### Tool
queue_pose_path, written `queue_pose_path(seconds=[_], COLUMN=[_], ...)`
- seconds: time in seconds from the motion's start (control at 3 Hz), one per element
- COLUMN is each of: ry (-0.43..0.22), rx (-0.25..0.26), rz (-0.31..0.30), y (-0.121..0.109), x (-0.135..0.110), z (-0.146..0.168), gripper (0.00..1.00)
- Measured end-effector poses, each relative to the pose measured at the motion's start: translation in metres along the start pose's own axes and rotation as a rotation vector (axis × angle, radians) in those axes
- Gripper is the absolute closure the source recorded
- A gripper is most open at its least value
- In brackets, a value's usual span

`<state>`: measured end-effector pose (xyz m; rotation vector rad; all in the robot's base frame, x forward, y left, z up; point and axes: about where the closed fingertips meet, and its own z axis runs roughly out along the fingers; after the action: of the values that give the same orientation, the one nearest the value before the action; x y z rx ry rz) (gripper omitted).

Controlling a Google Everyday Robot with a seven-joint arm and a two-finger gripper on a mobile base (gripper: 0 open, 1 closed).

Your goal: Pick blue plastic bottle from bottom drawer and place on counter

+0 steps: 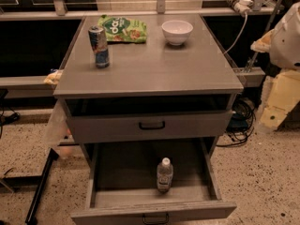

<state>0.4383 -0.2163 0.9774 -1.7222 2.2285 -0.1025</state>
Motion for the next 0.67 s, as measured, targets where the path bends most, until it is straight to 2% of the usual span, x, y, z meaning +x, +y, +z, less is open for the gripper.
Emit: queue_pose_path(seconds=[0.33, 0.67], ry=[0.000, -0.008], rx=[0.000, 0.008], rz=[0.000, 0.001], y=[0.0000, 0.0033], x=[0.0000, 0.0009], z=[0.0000, 0.0056], gripper=[0.00, 0.19])
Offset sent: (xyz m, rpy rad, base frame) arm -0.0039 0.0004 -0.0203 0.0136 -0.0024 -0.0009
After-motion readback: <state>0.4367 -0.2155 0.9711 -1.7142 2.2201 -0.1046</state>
